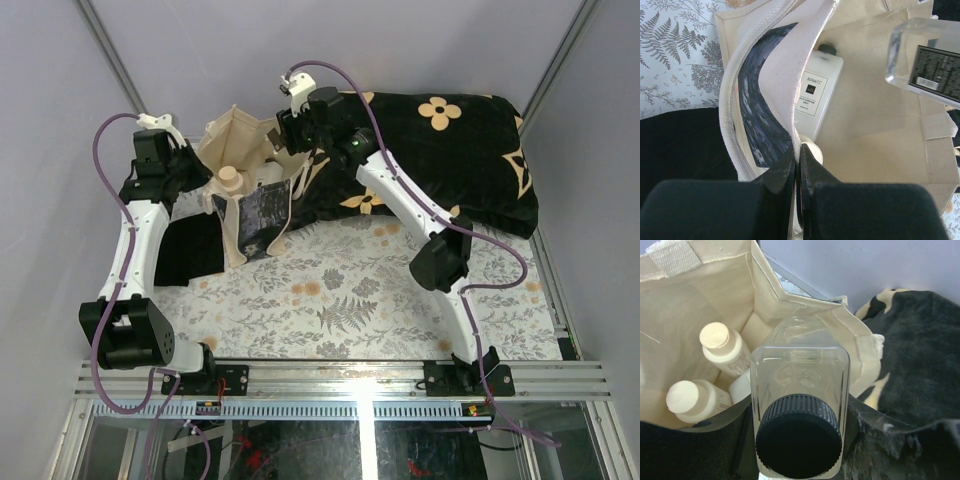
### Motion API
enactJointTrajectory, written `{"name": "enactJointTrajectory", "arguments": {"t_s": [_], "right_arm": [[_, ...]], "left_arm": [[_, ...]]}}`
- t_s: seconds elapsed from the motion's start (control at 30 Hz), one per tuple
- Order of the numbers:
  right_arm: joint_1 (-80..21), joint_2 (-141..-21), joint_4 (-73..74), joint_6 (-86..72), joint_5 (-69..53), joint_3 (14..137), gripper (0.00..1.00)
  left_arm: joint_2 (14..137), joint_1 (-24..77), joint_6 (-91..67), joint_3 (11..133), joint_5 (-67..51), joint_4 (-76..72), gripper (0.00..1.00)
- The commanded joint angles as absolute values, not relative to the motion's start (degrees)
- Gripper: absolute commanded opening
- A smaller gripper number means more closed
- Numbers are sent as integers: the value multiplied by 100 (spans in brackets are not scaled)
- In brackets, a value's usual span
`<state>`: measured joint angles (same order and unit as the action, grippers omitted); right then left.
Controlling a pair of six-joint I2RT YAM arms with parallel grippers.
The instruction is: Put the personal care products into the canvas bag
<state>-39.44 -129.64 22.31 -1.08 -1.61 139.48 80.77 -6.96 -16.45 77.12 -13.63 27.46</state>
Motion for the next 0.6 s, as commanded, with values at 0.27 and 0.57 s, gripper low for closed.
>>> {"name": "enactJointTrajectory", "arguments": {"t_s": [0.27, 0.57], "right_arm": [[-3979, -13954, -550, -1350, -1226, 14438, 0], [-4007, -14149, -277, -914, -1040, 14090, 0]], "left_arm": [[8067, -732, -1547, 7990, -1376, 2758, 0], [8177, -734, -1522, 7994, -1404, 2751, 0]]}}
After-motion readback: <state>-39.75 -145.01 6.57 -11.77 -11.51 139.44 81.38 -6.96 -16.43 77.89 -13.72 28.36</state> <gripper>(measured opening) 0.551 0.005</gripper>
